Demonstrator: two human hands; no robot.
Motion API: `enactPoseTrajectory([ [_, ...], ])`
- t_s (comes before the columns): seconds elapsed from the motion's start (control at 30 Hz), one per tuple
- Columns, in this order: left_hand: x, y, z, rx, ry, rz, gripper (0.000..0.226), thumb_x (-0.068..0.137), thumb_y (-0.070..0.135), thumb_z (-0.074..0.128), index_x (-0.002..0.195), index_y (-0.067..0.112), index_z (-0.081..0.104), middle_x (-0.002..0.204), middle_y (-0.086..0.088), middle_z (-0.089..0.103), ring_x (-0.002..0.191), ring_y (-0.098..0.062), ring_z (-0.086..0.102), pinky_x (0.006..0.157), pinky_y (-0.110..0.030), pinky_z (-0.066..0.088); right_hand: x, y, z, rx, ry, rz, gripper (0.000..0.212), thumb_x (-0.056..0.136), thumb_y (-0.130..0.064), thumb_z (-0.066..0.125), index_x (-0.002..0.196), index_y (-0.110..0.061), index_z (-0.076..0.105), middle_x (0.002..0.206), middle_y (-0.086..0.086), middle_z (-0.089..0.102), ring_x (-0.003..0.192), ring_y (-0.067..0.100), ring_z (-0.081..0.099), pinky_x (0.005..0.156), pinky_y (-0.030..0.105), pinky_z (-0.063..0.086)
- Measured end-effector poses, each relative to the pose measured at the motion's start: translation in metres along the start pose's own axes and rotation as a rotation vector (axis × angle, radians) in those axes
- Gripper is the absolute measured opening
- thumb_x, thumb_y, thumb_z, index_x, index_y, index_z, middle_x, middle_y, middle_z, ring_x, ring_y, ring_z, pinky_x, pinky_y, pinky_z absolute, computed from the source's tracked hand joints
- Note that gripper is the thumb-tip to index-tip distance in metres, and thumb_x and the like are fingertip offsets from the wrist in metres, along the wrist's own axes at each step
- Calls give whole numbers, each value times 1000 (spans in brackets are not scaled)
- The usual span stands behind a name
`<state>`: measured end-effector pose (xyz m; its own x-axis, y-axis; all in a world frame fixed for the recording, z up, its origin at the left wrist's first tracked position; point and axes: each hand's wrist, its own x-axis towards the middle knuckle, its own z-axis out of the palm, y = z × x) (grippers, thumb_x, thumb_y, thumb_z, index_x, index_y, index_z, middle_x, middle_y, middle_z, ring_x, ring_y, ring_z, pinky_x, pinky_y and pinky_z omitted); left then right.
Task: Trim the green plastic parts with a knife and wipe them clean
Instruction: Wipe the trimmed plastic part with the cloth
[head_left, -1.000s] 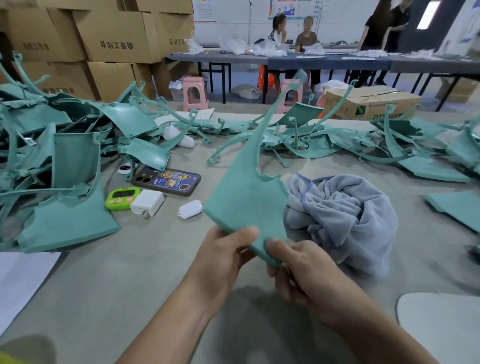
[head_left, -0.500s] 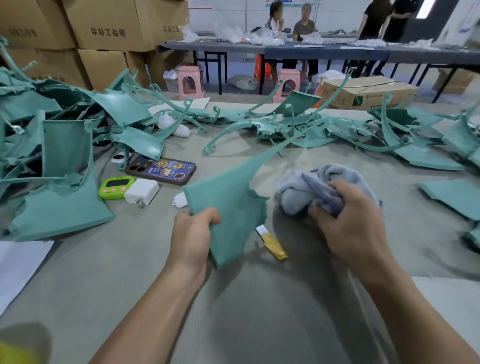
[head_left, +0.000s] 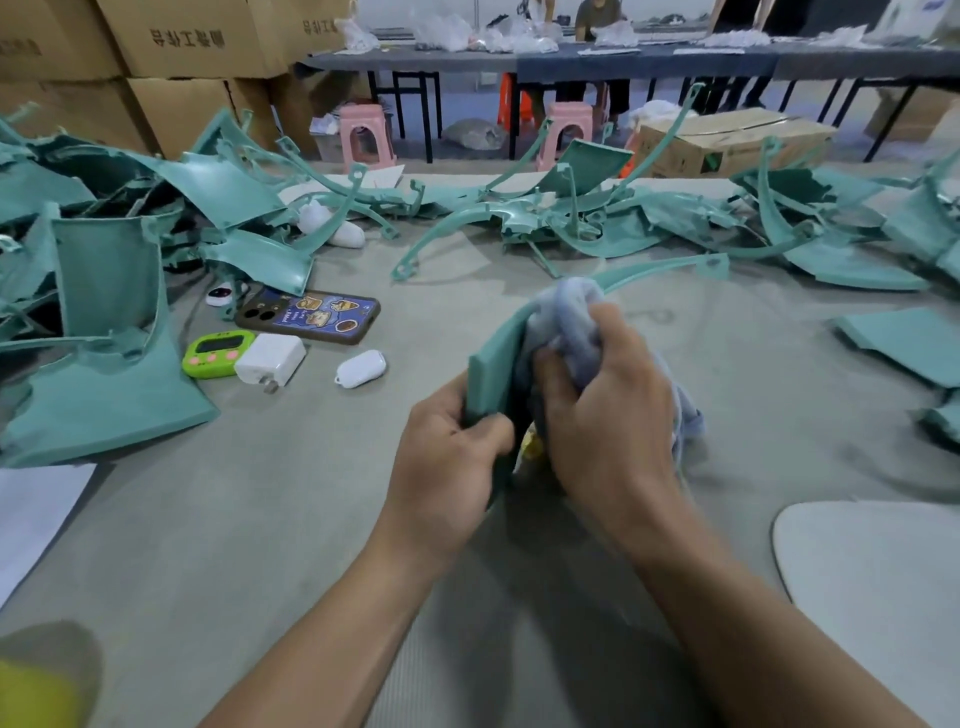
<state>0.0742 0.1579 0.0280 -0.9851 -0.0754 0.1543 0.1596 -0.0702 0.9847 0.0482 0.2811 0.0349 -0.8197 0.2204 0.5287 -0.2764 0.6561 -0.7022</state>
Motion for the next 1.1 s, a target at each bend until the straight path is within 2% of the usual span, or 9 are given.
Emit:
enactPoseTrajectory([
  [0.1,-2,-2,0,156,-20,57,18,70,7,49,72,20,62,60,9,51,57,-8,42,51,-20,39,-1,1,-7,123,-4,35,22,86,-39,67,105,-34,58,87,-12,64,85,12,60,74,29,45],
  [0.23,-2,-3,-3,-74,-39,3,20,81,2,54,86,10,72,76,-7,71,69,-16,64,59,-27,54,-25,-11,-10,384,-214,-141,20,88,-29,72,108,-33,67,92,-11,68,89,13,66,75,31,56],
  [0.37,-7,-3,0,84,11,39,6,66,5,50,70,4,53,58,-1,48,54,-11,41,47,-24,37,-3,-4,-7,73,-9,-136,20,88,-37,71,106,-30,65,82,-14,61,76,3,52,74,7,40],
  [0.47,-5,-3,4,281,-49,98,7,68,12,50,73,15,54,57,10,45,55,-11,38,50,-28,35,9,0,-9,30,118,84,17,87,-37,69,100,-29,61,71,-13,58,71,8,50,65,18,33],
  [0.6,-2,-5,1,249,-16,77,12,77,14,52,79,16,64,67,1,66,63,-14,52,59,-42,50,-19,-8,-11,193,-60,-69,17,83,-36,73,96,-32,63,79,-15,63,79,5,61,70,19,47],
  [0.73,-2,-2,0,232,-5,89,11,71,11,50,68,19,57,57,7,54,56,-8,44,50,-29,40,-13,-3,-9,115,-52,-124,13,85,-34,74,96,-33,67,72,-16,61,74,6,55,68,23,41],
  [0.8,-3,0,3,284,-11,101,11,67,12,49,63,22,50,53,13,42,52,-5,35,47,-19,31,1,1,-9,-48,66,-51,11,87,-36,70,94,-29,64,70,-15,56,76,13,51,67,25,31],
  [0.93,-3,-1,6,315,13,107,14,66,12,49,62,25,51,52,15,40,51,-3,33,46,-16,29,7,6,-7,-97,146,104,26,88,-41,63,111,-30,61,92,-2,70,89,28,60,75,33,43],
  [1.1,3,-3,-5,-97,271,-179,19,56,8,50,73,4,58,67,-6,52,63,-19,46,60,-36,39,32,33,-34,44,323,410,16,88,-40,66,89,-24,63,69,-14,59,69,23,55,65,28,38],
])
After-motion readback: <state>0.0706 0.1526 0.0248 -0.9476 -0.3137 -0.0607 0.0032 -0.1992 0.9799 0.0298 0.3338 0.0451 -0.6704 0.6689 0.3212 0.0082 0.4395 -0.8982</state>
